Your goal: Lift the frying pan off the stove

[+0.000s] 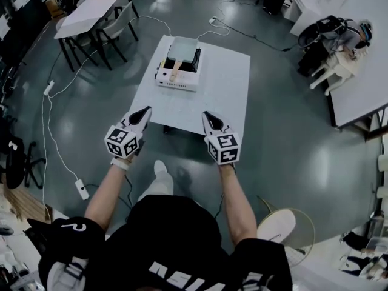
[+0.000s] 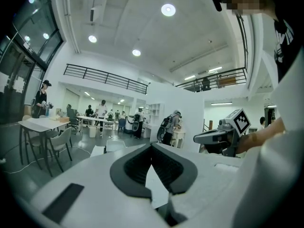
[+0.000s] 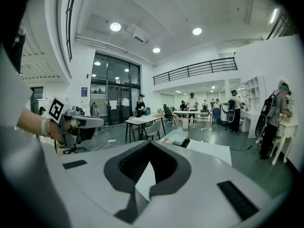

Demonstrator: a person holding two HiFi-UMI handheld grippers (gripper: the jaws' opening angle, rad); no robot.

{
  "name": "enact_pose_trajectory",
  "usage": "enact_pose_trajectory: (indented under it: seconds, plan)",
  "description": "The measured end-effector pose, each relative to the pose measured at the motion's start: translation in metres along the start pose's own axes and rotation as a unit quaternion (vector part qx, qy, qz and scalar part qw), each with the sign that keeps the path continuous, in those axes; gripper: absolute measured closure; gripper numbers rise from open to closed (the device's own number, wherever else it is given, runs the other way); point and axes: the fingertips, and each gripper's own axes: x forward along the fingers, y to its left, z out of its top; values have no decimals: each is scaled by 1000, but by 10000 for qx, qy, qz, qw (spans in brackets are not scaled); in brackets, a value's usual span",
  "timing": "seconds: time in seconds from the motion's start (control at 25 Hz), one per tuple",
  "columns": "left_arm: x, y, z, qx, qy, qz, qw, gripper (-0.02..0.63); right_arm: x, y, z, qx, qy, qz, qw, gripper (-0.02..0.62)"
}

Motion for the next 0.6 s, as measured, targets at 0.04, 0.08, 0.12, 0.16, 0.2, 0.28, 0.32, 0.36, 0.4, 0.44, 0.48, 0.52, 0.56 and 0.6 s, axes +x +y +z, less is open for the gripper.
enact_pose_trajectory:
  seconds: [0.04, 0.08, 0.12, 0.16, 0.2, 0.28, 0.32, 0.36, 0.4, 0.44, 0.48, 0.52, 0.56, 0.6]
  plan:
    - [5, 8, 0, -9, 19, -30, 10000, 607, 9, -1, 2, 2, 20, -7, 10000, 601]
    - [9, 16, 1, -15, 38, -62, 10000, 607, 19, -3, 4, -10, 24, -24, 10000, 601]
    - [13, 24, 1, -24, 56, -90, 9999, 607, 28, -4, 6, -24, 24, -40, 10000, 601]
    - [17, 33, 1, -37, 74, -113, 9999, 608, 38, -5, 9, -33, 28, -50, 10000, 601]
    - [21, 42, 1, -54, 91, -133, 9999, 607, 48, -5, 12, -37, 38, -59, 10000, 601]
    - [28, 59, 3, -79, 115, -181, 9997, 607, 65, -7, 19, -35, 66, -92, 9999, 601]
    - [33, 67, 5, -85, 123, -212, 9997, 607, 73, -9, 21, -25, 86, -109, 9999, 601]
    - [37, 75, 6, -88, 131, -245, 9996, 608, 82, -11, 22, -11, 101, -126, 9999, 601]
    - [42, 83, 8, -88, 141, -279, 9995, 607, 91, -13, 24, 1, 108, -147, 9998, 601]
    - [47, 92, 8, -86, 152, -313, 9994, 608, 100, -15, 26, 11, 113, -172, 9998, 601]
    - [51, 100, 9, -86, 164, -345, 9992, 607, 110, -16, 28, 22, 119, -199, 9997, 601]
    - [55, 109, 10, -89, 175, -377, 9991, 607, 119, -17, 30, 37, 127, -227, 9997, 601]
    - [59, 117, 10, -94, 186, -407, 9990, 607, 127, -18, 31, 56, 132, -257, 9996, 601]
    - [63, 126, 11, -102, 199, -439, 9988, 607, 136, -19, 33, 73, 137, -287, 9995, 601]
